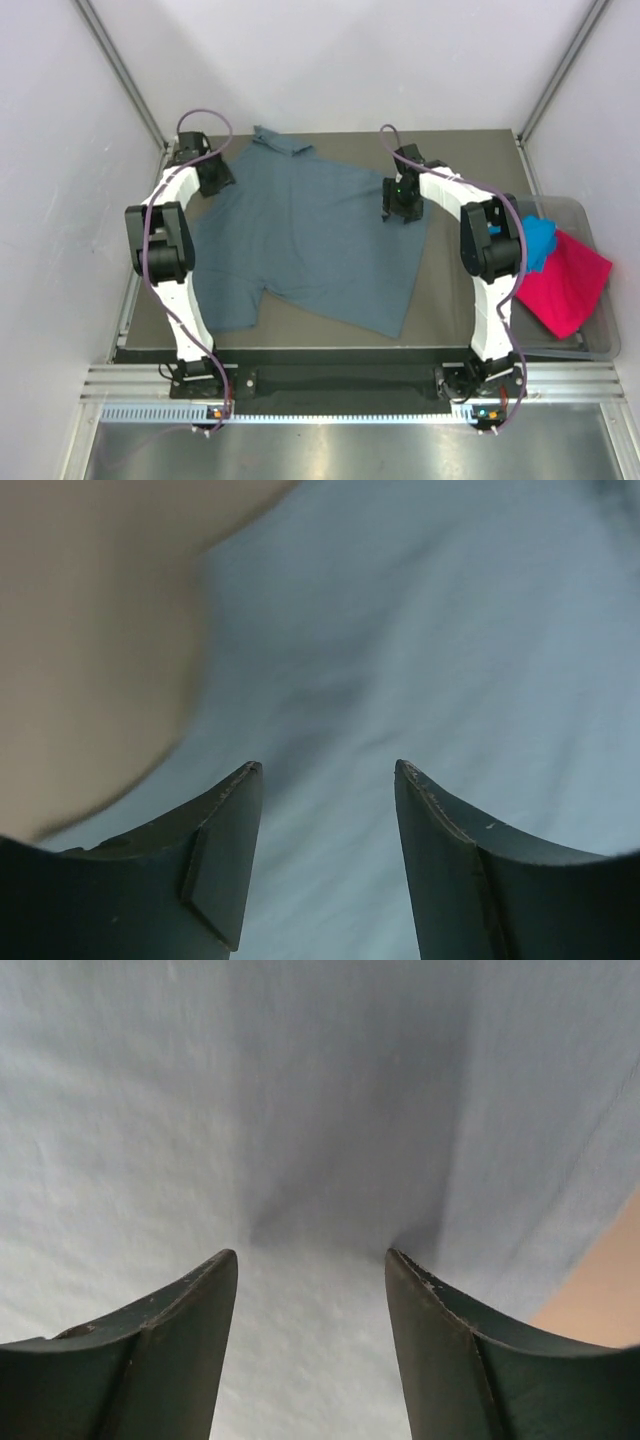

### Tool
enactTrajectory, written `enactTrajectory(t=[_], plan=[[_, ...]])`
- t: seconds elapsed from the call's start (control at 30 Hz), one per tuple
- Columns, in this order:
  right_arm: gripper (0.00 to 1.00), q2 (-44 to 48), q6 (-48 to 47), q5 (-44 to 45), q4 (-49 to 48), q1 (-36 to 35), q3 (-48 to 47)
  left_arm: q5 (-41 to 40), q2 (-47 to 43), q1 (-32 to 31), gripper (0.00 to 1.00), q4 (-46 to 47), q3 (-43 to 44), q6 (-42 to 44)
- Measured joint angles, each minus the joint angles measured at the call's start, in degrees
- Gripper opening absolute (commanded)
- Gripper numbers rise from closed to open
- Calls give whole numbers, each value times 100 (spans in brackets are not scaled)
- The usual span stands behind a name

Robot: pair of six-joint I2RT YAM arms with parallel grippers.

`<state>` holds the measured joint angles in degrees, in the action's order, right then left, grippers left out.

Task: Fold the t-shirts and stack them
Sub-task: Flatten the tshirt out

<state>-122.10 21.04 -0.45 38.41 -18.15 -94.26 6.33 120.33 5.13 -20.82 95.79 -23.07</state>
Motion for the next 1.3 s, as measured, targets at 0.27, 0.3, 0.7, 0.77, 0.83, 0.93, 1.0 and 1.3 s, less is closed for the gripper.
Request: enactTrajectory(t=[0.27, 0.3, 0.7, 0.77, 0.83, 0.93, 1.0, 1.3], plan=[[63, 743, -269, -389, 334, 33, 949, -273, -603, 824, 61, -929, -756, 142], [64, 892, -295, -461, 367, 33, 1139, -293, -809, 933, 61, -975, -977, 177], [61, 2872, 68, -1222, 431, -186, 3506, 175, -809, 1331, 51, -1047, -1204, 549], [60, 3034, 129, -1290, 407, -297, 3768, 251, -649, 1340, 49, -1056, -1204, 557], [60, 3211, 195, -1353, 400, -428, 4087, 330, -540, 1351, 49, -1054, -1204, 557], [59, 3405, 282, -1449, 378, -568, 4485, 391, -442, 1364, 41, -1056, -1204, 544], [59, 3462, 361, -1523, 304, -684, 4712, 417, -407, 1375, 32, -1054, -1204, 529], [38, 3504, 621, -1770, 57, -953, 4951, 391, -181, 1484, 0, -1187, -957, 400]])
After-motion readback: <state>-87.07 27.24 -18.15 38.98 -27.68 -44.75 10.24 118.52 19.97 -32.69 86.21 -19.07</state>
